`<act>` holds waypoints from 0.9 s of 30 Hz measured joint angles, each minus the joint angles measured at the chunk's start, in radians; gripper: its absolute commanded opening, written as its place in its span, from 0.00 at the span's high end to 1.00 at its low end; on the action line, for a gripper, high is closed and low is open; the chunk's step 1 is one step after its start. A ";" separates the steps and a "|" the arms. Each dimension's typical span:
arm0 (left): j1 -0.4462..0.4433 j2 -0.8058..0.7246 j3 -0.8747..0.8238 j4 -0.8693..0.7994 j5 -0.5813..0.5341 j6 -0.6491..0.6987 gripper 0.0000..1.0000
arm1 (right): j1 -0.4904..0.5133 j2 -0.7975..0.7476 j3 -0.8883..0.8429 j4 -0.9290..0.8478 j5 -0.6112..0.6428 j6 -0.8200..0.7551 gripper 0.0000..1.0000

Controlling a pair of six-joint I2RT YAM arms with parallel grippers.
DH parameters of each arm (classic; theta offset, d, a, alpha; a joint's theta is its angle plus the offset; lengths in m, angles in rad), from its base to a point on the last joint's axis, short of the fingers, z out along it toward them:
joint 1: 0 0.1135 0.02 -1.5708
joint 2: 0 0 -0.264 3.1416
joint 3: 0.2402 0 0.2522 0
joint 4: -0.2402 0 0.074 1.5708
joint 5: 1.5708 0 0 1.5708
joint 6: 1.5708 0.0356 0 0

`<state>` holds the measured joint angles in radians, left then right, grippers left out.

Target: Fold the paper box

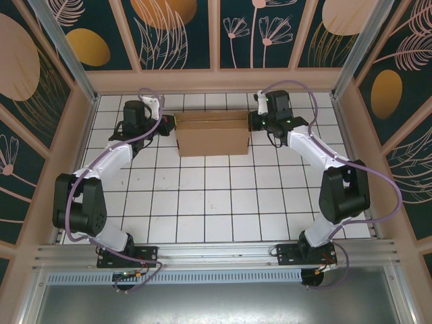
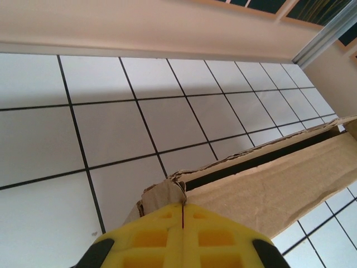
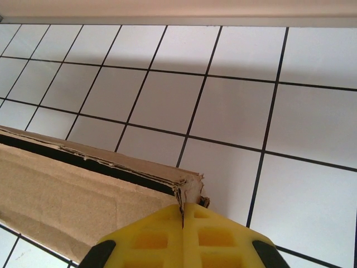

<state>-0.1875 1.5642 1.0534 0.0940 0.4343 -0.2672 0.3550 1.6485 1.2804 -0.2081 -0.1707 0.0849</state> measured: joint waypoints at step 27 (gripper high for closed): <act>-0.044 -0.063 -0.187 0.160 -0.149 0.002 1.00 | 0.053 -0.158 -0.339 0.333 0.095 0.122 0.69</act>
<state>-0.2314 1.5013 0.8669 0.2543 0.2855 -0.2653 0.4076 1.4906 0.9417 0.1253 -0.0761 0.2073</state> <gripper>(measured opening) 0.050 0.230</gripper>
